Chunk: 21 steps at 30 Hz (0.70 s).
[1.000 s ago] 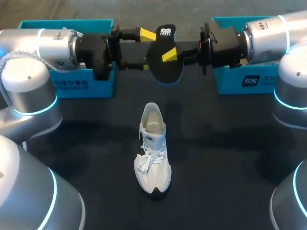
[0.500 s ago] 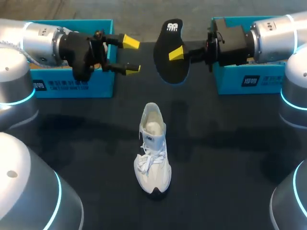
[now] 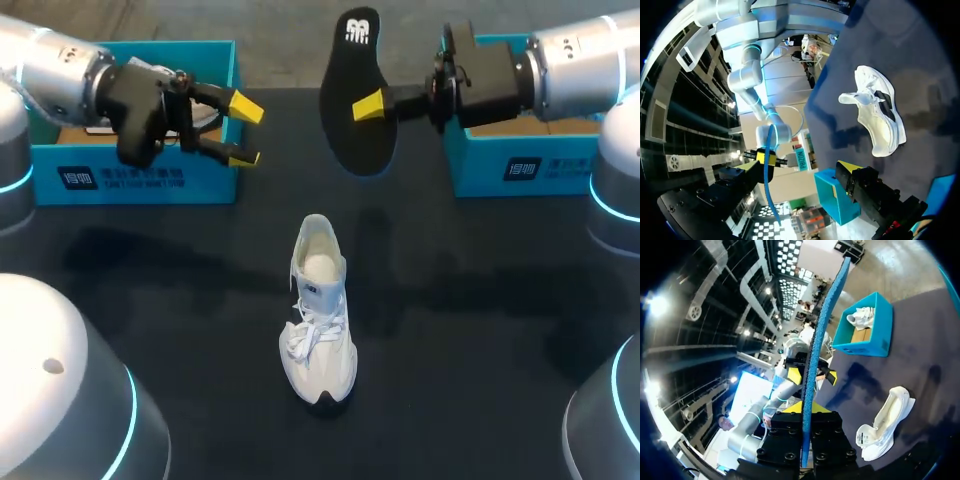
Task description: Take the shoe out of the shoebox, open the shoe tongue, remove and reinsert the insole, then place the shoe into the shoebox
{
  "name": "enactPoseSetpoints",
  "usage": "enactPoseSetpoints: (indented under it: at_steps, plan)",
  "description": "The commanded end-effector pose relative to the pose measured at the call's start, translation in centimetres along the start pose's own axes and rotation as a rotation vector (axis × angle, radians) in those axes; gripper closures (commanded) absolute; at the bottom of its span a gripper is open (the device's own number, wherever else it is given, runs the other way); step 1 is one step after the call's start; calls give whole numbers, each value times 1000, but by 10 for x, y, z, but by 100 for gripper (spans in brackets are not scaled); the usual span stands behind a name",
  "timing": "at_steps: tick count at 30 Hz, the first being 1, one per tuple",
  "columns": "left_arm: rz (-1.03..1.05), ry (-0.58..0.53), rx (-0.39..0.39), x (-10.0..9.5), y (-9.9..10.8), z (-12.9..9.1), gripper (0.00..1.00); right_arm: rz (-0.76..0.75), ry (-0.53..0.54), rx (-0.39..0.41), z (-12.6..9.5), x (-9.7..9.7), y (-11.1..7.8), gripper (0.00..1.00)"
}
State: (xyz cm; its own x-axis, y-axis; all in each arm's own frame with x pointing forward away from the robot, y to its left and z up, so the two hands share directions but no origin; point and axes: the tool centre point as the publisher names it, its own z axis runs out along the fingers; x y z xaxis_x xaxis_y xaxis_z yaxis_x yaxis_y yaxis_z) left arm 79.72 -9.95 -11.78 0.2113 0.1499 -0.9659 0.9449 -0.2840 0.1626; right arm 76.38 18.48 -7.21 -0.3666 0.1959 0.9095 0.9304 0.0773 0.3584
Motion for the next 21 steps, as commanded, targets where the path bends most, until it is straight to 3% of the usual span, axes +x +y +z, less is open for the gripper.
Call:
enactPoseSetpoints:
  at_steps: [1, 21]
  plan:
    - [0, 2, 5, 0, 1, -1, 0, -4, 1, 6, 7, 0, 4, 100]
    - [0, 2, 5, 0, 1, -1, 0, -5, -28, 16, 14, 5, 11, 100]
